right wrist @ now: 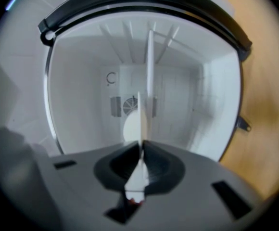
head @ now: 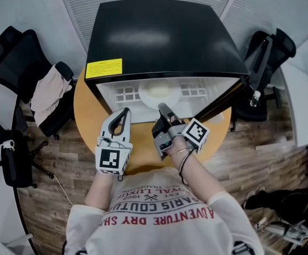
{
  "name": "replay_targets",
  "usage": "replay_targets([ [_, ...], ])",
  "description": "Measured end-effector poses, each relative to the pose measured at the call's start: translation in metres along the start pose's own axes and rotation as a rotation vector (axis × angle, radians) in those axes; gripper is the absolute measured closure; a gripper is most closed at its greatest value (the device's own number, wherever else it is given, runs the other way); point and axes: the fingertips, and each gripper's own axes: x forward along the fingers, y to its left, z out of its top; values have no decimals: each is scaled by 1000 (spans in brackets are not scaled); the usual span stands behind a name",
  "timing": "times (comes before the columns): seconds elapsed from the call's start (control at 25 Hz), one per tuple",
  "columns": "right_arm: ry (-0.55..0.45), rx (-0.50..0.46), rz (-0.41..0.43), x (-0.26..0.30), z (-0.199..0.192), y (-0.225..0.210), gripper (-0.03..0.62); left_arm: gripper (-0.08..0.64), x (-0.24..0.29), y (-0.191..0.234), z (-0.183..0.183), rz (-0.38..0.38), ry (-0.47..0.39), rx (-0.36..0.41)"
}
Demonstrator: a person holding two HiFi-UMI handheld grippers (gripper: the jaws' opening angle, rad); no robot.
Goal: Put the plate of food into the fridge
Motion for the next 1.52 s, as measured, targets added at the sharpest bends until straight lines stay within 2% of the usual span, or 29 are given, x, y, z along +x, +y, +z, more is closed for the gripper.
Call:
replay_targets([
  [0.16, -40, -17, -10, 9, 7, 2, 537, 528, 4, 3, -3, -11, 6, -6],
  [0.36, -38, -62, -15, 16, 8, 3, 527, 528, 8, 0, -7, -30, 19, -26],
  [0.52, -37, -61, -41, 19, 10, -9, 423, 528, 10, -7, -6, -58, 14, -8],
  [0.68, -40, -133, -56, 21, 13, -12, 379, 528, 10, -8, -7, -60, 18, -17],
  [0.88, -36, -155, -51, 23, 13, -11, 371, 528, 8, -8, -10, -66, 24, -14],
  [1.08, 10, -200, -43, 21, 9, -6, 368, 528, 8, -13, -9, -71, 25, -14],
  [1.24, 51, -226, -8, 10, -1, -1, 367, 528, 1, -21, -7, -70, 21, 16],
  [1.32, 94, -250, 21, 1, -8, 4, 386, 528, -4, -27, -9, -64, 29, 19],
  [1.4, 113, -292, 36, -12, -10, 9, 545, 528, -9, -36, -9, -65, 33, 27],
  [1.52, 109, -352, 40, -31, -6, 13, 562, 528, -16, -53, -5, -62, 35, 10],
])
